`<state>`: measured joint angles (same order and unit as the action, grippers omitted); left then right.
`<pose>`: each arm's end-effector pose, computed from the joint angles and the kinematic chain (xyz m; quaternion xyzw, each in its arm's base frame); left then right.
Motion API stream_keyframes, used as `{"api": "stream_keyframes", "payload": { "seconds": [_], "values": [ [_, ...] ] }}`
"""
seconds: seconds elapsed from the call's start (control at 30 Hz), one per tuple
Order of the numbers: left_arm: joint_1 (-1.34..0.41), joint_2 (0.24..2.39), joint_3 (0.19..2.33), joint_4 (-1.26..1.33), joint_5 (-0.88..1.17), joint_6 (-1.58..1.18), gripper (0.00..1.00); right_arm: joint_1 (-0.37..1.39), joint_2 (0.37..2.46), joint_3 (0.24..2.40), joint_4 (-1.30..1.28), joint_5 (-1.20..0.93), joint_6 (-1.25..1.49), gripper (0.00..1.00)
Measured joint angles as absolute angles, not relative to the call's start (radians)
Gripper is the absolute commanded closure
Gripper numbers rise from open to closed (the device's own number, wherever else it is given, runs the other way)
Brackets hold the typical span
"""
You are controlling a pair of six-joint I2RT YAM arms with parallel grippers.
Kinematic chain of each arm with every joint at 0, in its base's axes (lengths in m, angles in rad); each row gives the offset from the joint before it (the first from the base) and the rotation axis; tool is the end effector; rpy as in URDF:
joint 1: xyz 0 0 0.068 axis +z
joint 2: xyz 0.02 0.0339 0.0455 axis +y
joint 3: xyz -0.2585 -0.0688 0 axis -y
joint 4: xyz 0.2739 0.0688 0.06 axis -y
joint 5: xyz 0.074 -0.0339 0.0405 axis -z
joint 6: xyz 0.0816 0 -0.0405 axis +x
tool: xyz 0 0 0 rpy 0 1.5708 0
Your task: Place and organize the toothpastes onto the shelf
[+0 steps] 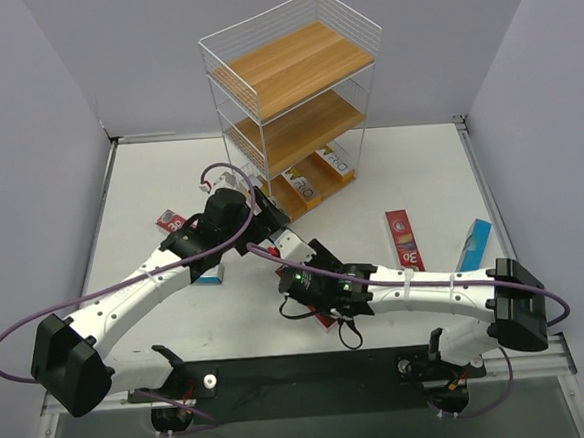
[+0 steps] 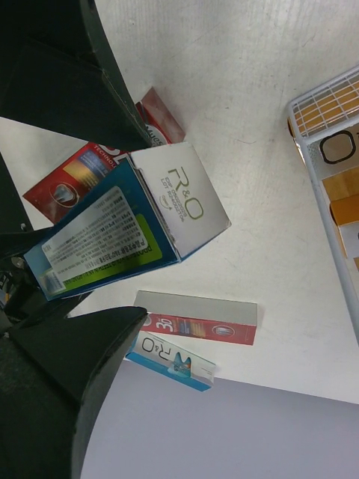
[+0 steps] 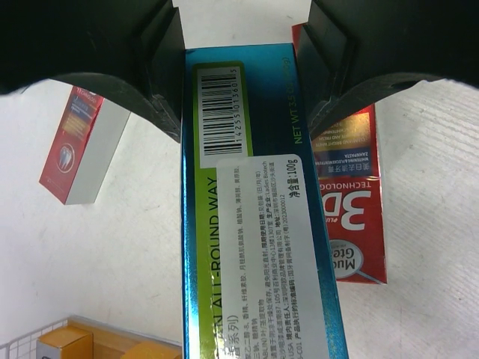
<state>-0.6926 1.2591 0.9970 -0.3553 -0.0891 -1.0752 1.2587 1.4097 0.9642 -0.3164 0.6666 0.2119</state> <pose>0.2720 -0.2163 0.2566 -0.1888 0.8676 -0.3293 0.3213 0.1559 0.3190 0.2094 -0.3227 0.8168 0.0264 0.4775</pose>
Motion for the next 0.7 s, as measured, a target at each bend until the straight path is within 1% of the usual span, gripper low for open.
{"api": "stream_keyframes", "payload": {
  "seconds": [0.13, 0.23, 0.27, 0.37, 0.4, 0.47, 0.5, 0.53, 0.63, 0.7],
  "values": [
    [-0.701, 1.268, 0.997, -0.355, -0.105, -1.093, 0.06, 1.270, 1.425, 0.980, -0.308, 0.673, 0.188, 0.73],
    [-0.706, 1.283, 0.997, -0.356, -0.110, -1.099, 0.09, 1.278, 1.440, 0.992, -0.300, 0.686, 0.172, 0.72],
    [-0.707, 1.287, 0.997, -0.356, -0.113, -1.100, 0.13, 1.280, 1.445, 0.994, -0.300, 0.693, 0.168, 0.71],
    [-0.710, 1.291, 0.995, -0.358, -0.126, -1.107, 0.19, 1.285, 1.459, 1.001, -0.299, 0.713, 0.155, 0.70],
    [-0.710, 1.291, 0.995, -0.358, -0.130, -1.108, 0.24, 1.286, 1.462, 1.003, -0.299, 0.720, 0.152, 0.70],
    [-0.710, 1.291, 0.995, -0.359, -0.139, -1.111, 0.29, 1.289, 1.467, 1.005, -0.297, 0.734, 0.149, 0.68],
    [-0.710, 1.291, 0.994, -0.361, -0.144, -1.114, 0.34, 1.291, 1.468, 1.005, -0.296, 0.742, 0.147, 0.68],
    [-0.710, 1.290, 0.993, -0.362, -0.147, -1.115, 0.36, 1.292, 1.470, 1.007, -0.296, 0.746, 0.147, 0.67],
    [-0.710, 1.286, 0.986, -0.352, -0.154, -1.132, 0.49, 1.294, 1.472, 1.008, -0.296, 0.751, 0.142, 0.61],
    [-0.710, 1.276, 0.971, -0.340, -0.157, -1.139, 0.53, 1.297, 1.474, 1.009, -0.296, 0.756, 0.138, 0.54]
  ]
}}
